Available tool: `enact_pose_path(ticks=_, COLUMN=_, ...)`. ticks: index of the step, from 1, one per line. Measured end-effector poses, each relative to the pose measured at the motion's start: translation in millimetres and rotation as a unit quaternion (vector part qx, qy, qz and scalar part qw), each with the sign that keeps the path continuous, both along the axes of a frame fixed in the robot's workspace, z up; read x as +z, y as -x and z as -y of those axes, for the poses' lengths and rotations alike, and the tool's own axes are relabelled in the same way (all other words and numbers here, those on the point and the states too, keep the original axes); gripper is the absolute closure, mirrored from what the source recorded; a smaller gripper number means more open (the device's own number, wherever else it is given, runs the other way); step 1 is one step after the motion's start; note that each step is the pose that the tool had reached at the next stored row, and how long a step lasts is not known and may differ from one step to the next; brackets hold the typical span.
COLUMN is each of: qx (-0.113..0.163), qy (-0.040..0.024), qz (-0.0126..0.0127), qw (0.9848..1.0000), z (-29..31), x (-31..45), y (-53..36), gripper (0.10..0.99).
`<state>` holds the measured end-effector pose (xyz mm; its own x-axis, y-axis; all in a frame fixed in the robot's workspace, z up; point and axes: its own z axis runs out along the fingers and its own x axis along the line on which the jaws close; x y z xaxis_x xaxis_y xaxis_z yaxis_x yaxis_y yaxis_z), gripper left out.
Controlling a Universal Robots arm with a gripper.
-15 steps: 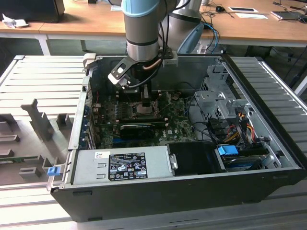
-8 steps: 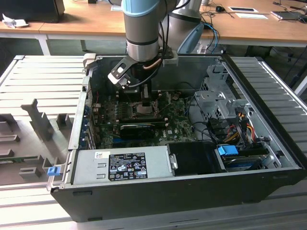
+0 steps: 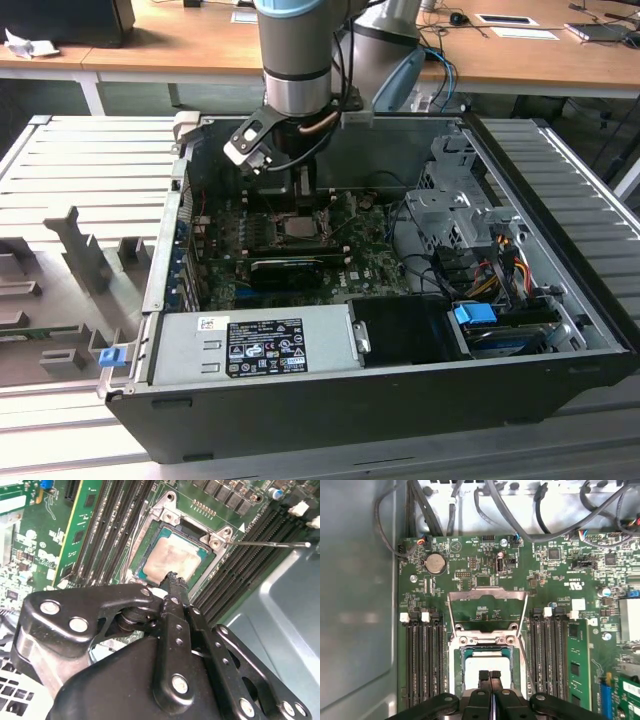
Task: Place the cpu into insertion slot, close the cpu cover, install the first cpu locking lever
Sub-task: 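Place the cpu into insertion slot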
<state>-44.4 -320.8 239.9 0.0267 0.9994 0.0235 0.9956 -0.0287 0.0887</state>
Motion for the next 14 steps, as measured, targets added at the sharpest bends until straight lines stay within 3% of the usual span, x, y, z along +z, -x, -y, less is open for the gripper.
enact_pose_path(ticks=5, qx=0.000, qy=0.0001, qz=0.0000, qw=1.0000, z=0.0, x=4.8, y=-0.5, gripper=0.980)
enact_pose_path(ticks=8, qx=0.000, qy=0.0000, qz=-0.0028, qw=1.0000, z=0.0, x=4.9, y=-11.2, gripper=0.980)
enact_pose_path(ticks=12, qx=0.000, qy=0.0000, qz=-0.0031, qw=1.0000, z=0.0, x=17.2, y=-11.7, gripper=0.980)
enact_pose_path(ticks=14, qx=0.000, qy=-0.0002, qz=-0.0031, qw=1.0000, z=0.0, x=17.3, y=-14.5, gripper=0.980)
